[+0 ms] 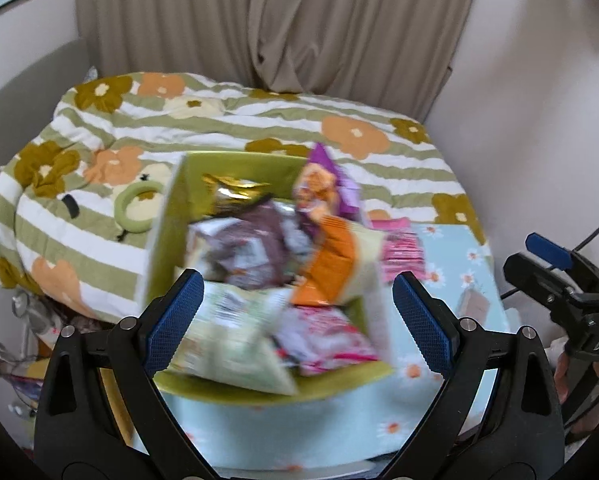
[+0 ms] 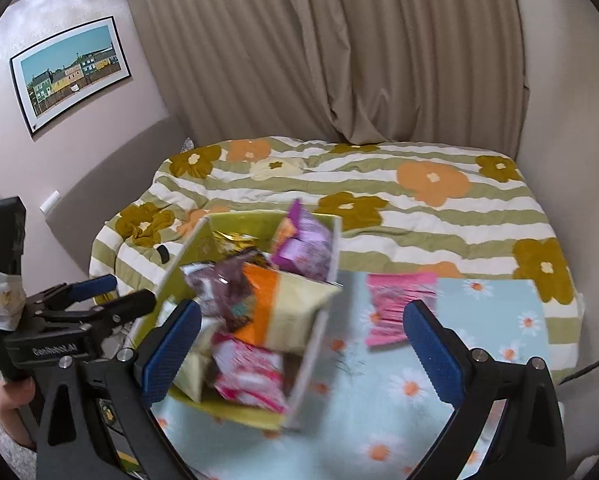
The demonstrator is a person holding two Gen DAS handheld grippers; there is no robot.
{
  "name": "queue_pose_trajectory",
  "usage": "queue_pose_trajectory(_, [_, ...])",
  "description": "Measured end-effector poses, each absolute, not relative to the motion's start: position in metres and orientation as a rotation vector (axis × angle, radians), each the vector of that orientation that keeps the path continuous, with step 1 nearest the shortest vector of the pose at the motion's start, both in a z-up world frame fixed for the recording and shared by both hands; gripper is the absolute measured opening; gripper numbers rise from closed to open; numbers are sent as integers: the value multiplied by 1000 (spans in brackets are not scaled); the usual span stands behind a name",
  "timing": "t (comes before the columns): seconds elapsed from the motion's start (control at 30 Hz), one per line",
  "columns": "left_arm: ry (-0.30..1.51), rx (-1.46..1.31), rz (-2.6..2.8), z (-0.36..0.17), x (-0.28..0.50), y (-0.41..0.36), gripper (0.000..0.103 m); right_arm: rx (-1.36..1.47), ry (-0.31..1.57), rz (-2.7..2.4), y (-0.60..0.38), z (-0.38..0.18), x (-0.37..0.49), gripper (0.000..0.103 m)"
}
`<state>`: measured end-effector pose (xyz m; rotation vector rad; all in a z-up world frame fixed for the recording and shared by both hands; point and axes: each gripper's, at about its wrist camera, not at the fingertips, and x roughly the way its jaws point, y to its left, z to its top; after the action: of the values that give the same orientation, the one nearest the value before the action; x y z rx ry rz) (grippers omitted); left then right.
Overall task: Organize snacks
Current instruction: 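Move both tools away from the box toward the pink bag and pale packet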
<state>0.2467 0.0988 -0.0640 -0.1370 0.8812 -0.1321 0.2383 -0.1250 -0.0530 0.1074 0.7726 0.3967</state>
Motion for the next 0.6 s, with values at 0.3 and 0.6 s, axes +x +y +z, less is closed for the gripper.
queue_pose_trajectory(0.3, [892,-137,-178,-69,229,-9,95,89,768,347,-226,-60,201,101])
queue_pose_trajectory(0.6, [953,-180,-180,-109,248,-95,95,104,855,313,-307,-99,202,101])
